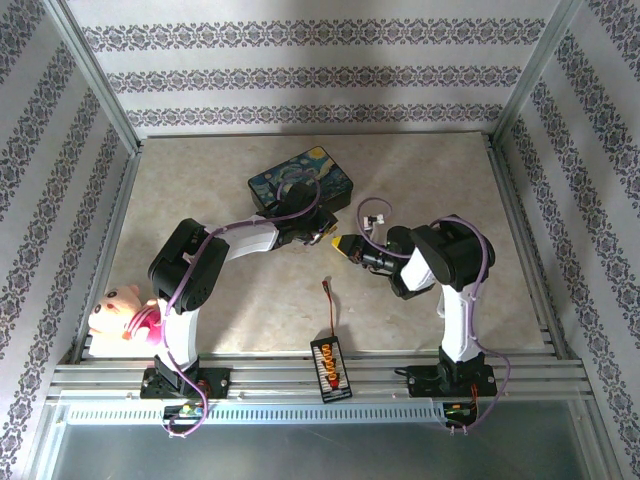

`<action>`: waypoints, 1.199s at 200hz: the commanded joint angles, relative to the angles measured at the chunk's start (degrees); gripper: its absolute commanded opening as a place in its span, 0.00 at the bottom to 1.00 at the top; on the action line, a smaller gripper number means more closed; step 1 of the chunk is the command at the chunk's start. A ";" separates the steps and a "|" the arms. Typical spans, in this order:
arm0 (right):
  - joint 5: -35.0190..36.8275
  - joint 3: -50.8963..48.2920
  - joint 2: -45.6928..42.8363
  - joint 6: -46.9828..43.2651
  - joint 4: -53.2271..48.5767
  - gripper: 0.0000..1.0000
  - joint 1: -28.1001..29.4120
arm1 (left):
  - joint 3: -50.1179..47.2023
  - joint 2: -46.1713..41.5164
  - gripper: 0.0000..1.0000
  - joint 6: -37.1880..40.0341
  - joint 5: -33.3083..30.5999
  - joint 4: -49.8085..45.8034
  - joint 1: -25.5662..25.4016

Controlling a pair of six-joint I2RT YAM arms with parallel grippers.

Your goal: Unlock the padlock with the key

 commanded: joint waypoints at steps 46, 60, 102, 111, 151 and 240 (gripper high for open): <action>-7.32 -1.10 -0.98 4.24 -0.27 0.00 -5.77 | -2.60 -0.05 0.00 -3.75 11.60 -1.28 -1.33; -7.73 -2.00 -0.39 4.76 -0.27 0.00 -6.34 | -2.92 -0.02 0.00 -3.75 11.30 -1.34 -1.04; -7.62 -4.26 -0.43 7.70 -0.27 0.00 -6.43 | -2.19 0.76 0.00 -1.55 11.51 -3.95 -0.84; -7.93 -4.60 -0.88 8.83 -0.27 0.00 -6.30 | -1.99 0.74 0.00 -0.71 11.40 -4.85 -0.81; -11.22 -3.63 -2.81 10.18 -0.27 0.00 -4.84 | -0.78 1.53 0.00 2.87 10.31 -9.32 -0.85; -17.85 -1.45 -0.78 7.46 -0.36 0.00 -1.86 | 2.37 2.29 0.00 9.94 6.23 -13.72 -0.85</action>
